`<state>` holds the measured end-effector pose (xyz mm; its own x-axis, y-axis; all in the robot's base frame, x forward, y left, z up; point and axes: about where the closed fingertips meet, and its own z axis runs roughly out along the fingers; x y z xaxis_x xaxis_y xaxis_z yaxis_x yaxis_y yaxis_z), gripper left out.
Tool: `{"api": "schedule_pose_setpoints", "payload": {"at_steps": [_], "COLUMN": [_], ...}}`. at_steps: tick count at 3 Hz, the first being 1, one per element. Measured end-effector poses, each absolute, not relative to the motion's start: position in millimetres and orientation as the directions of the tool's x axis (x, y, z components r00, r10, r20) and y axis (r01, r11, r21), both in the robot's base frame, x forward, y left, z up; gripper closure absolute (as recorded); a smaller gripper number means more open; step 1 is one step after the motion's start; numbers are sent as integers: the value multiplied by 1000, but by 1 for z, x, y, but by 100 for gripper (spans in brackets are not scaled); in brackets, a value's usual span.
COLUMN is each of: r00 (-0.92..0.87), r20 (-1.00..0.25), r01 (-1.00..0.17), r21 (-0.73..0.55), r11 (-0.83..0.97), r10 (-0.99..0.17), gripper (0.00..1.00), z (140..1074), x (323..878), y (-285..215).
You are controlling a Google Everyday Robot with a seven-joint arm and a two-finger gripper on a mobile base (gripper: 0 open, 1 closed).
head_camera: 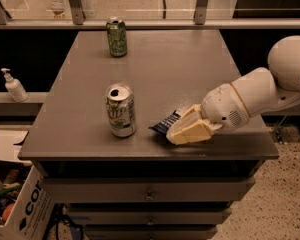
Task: Move rxbar blueberry near 7up can
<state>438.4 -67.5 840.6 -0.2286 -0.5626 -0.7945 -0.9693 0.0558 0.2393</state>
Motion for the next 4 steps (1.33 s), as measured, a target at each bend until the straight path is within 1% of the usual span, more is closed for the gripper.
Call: {"api": "schedule_pose_setpoints", "payload": {"at_steps": [2,3,4], "r00": [-180,-170,-163], "r20": [-805,-814,-809], "r01": [-968,-964,-965], "r21": [248,255,249], "r11": [-44,-79,-79], "r10": [-566,-556,-564], "gripper": [100,100,81], "z": [835,834,836], "x": [428,422,421], "y": [-10,8,13]}}
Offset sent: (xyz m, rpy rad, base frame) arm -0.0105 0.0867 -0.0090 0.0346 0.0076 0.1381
